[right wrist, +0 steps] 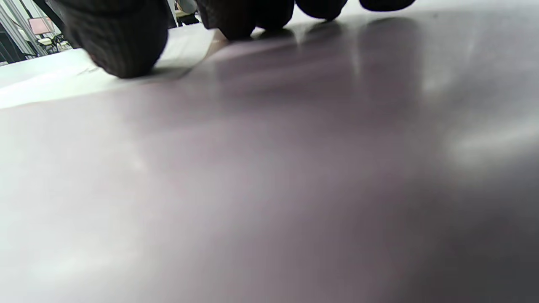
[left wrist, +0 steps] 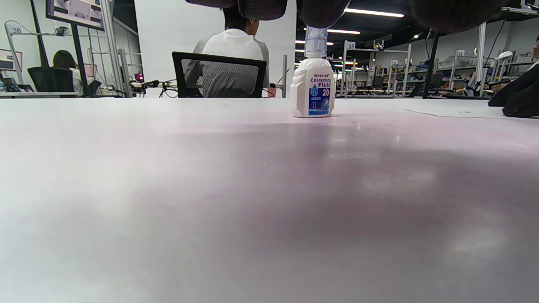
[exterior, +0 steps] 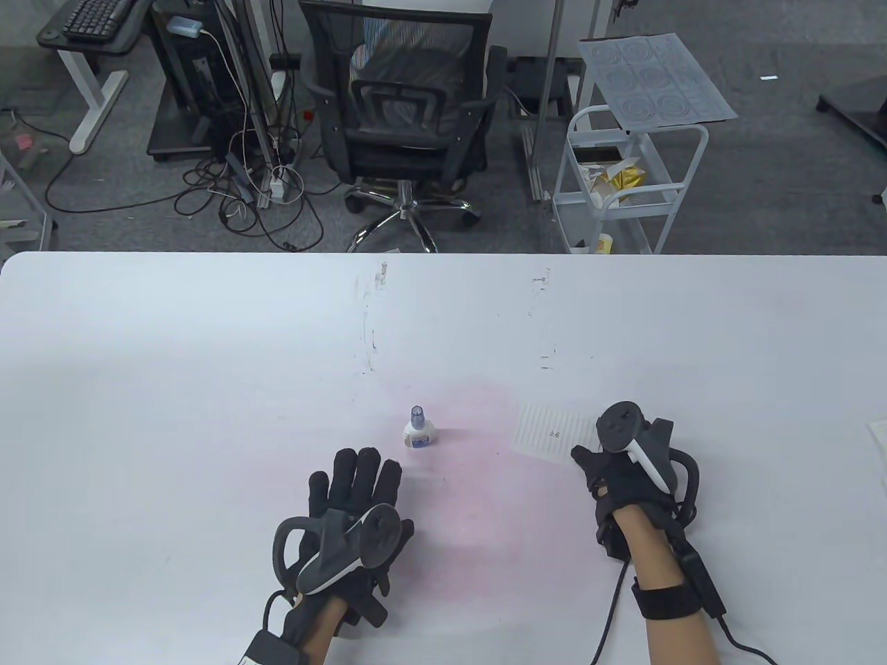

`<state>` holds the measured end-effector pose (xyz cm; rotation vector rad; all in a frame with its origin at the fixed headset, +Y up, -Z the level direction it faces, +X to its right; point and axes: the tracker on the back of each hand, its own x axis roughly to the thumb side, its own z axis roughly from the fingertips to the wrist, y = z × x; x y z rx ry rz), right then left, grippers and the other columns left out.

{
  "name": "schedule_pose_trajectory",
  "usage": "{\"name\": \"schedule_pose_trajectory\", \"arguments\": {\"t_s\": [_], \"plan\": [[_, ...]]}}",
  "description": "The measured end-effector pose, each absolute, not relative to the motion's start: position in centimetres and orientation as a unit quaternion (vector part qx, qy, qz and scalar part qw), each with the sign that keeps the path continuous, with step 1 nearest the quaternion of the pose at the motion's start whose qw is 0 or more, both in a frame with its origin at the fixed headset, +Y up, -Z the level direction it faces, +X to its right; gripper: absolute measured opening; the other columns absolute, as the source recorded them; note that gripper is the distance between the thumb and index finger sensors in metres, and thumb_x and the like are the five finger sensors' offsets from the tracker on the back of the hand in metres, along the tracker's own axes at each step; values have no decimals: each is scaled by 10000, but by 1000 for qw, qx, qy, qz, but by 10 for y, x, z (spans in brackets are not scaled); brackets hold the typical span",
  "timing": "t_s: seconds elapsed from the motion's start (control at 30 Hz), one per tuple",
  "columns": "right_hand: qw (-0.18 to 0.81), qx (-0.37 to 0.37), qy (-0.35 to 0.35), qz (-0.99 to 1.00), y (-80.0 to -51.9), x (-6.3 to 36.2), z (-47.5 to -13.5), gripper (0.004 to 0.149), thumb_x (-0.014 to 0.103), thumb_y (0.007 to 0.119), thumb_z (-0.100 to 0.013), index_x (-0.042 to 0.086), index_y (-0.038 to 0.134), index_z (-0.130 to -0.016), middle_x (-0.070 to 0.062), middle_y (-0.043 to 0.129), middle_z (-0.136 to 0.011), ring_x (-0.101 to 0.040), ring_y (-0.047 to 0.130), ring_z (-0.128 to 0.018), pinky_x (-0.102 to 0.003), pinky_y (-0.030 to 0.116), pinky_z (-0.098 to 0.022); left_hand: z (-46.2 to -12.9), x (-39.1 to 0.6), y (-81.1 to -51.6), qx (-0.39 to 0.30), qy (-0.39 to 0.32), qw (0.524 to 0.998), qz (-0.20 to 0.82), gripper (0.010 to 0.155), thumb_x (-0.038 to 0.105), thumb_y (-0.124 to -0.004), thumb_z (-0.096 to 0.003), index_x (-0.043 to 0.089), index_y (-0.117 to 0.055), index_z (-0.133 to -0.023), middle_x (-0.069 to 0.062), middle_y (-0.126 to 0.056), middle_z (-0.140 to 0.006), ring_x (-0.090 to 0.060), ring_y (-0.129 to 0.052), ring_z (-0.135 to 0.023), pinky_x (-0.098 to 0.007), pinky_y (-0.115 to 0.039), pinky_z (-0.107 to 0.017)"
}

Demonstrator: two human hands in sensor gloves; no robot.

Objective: Brush correction fluid to cover black text

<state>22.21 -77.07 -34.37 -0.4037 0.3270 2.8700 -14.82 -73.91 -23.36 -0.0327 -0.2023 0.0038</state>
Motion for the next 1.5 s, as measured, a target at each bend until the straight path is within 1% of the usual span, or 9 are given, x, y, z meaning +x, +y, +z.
{"name": "schedule_pose_trajectory", "arguments": {"t_s": [0.23, 0.5, 0.6, 0.83, 0.93, 1.0, 1.07, 1.2, 1.5], "plan": [[114, -135, 97, 980, -770, 222, -343, 574, 532, 811, -457, 267, 611, -925, 17, 477, -1035, -371, 506, -1016, -590, 467, -727, -234, -148, -739, -15, -101, 995, 4, 783, 665, -620, -401, 355, -395, -1084, -29, -320, -1192, -355, -353, -1128, -620, -393, -777], [97, -167, 84, 978, -768, 222, -341, 446, 583, 824, -423, 264, 771, -731, 22, 552, -968, -364, 570, -973, -585, 498, -710, -234, -149, -740, -17, -101, 995, 4, 783, 665, -620, -401, 355, -395, -1084, -29, -322, -1193, -355, -354, -1129, -620, -394, -777], [98, -163, 84, 978, -768, 222, -341, 437, 577, 822, -430, 264, 774, -732, 17, 551, -970, -371, 569, -972, -584, 497, -712, -234, -149, -740, -16, -101, 995, 6, 783, 666, -620, -401, 355, -395, -1083, -30, -324, -1192, -354, -353, -1129, -621, -392, -775], [105, -147, 71, 981, -767, 221, -339, 374, 470, 811, -474, 327, 721, -808, 20, 583, -973, -355, 610, -960, -579, 504, -714, -234, -150, -740, -17, -100, 995, 6, 781, 664, -620, -402, 357, -396, -1083, -31, -326, -1192, -356, -354, -1129, -620, -396, -776], [118, -139, 26, 983, -761, 219, -335, 368, 434, 818, -459, 316, 739, -798, 36, 725, -887, -321, 775, -866, -560, 569, -696, -234, -150, -740, -17, -99, 995, 7, 782, 665, -620, -402, 356, -395, -1084, -30, -325, -1192, -355, -355, -1128, -619, -397, -777], [142, -126, -25, 982, -756, 218, -330, 358, 414, 846, -408, 295, 803, -743, 12, 824, -793, -312, 919, -710, -547, 664, -630, -234, -150, -740, -17, -99, 995, 7, 783, 664, -621, -401, 354, -395, -1084, -31, -326, -1192, -357, -355, -1128, -619, -398, -777], [156, -114, -65, 979, -751, 216, -325, 357, 401, 866, -369, 273, 847, -702, -9, 884, -718, -305, 981, -601, -541, 720, -571, -234, -150, -740, -17, -99, 995, 7, 781, 665, -619, -402, 356, -395, -1083, -30, -323, -1193, -354, -354, -1129, -618, -397, -778], [184, -80, -100, 974, -738, 212, -313, 357, 399, 871, -352, 256, 869, -680, -22, 924, -655, -291, 1017, -515, -535, 762, -512, -234, -151, -740, -15, -99, 995, 8, 783, 665, -620, -401, 356, -395, -1083, -31, -325, -1192, -353, -355, -1129, -619, -396, -777], [267, -20, -133, 954, -704, 199, -285, 363, 394, 867, -355, 222, 881, -674, -19, 958, -571, -265, 1041, -399, -506, 810, -421, -234, -152, -740, -15, -98, 995, 9, 781, 664, -621, -402, 355, -396, -1083, -31, -325, -1192, -356, -355, -1128, -618, -398, -777]]}}
